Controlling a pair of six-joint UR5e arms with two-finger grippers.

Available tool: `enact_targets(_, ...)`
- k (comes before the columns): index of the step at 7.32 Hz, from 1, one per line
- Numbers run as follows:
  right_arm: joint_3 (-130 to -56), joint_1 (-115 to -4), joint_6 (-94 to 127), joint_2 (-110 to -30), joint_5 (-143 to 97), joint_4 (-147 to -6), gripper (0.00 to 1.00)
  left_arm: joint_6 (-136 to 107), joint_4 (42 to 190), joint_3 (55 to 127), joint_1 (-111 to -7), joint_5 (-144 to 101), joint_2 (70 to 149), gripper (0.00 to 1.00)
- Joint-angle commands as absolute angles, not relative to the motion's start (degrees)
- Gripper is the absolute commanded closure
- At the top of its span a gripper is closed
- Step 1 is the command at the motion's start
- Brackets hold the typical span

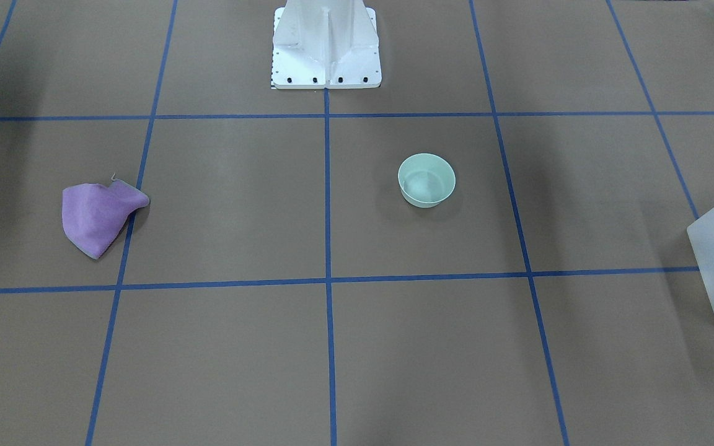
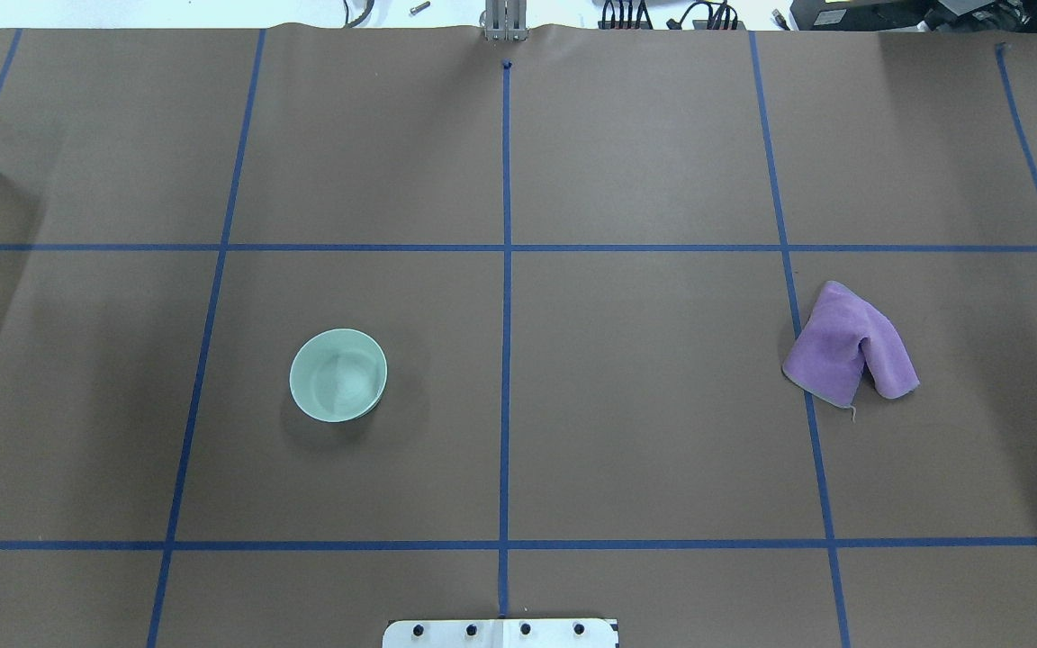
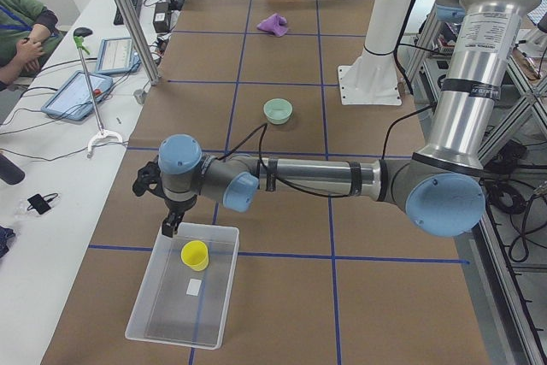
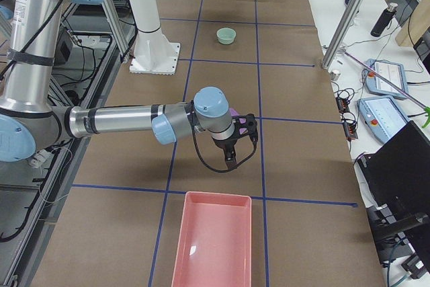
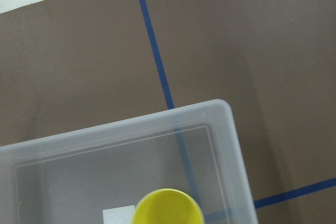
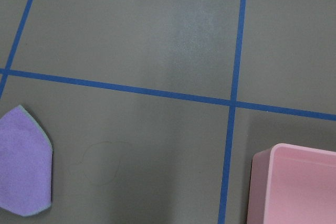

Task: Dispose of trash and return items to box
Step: 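Lower the yellow cup into the clear bin and release it, then reach the left gripper to the pale green bowl and grasp its rim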

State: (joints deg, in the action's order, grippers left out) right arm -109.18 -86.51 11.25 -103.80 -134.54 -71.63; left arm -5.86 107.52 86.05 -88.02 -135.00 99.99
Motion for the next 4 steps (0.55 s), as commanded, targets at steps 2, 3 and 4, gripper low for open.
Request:
enact_targets(2,-109.2,-86.3,11.3,-103.8,-134.6,-71.6,0.00,-32.3,104.5,108.8,-74.0,-136.8,93.8,0.01)
enact_targets(3,-109.2,-86.3,11.3,-103.8,-134.6,-71.6,0.00,-38.1,104.8,112.9,-65.7,-131.6,93.9,0.01)
enact_targets(4,-109.2,-86.3,11.3,-103.8,-134.6,-71.6,0.00,-45.5,104.9,115.2,-55.5,-124.4,95.0,0.01)
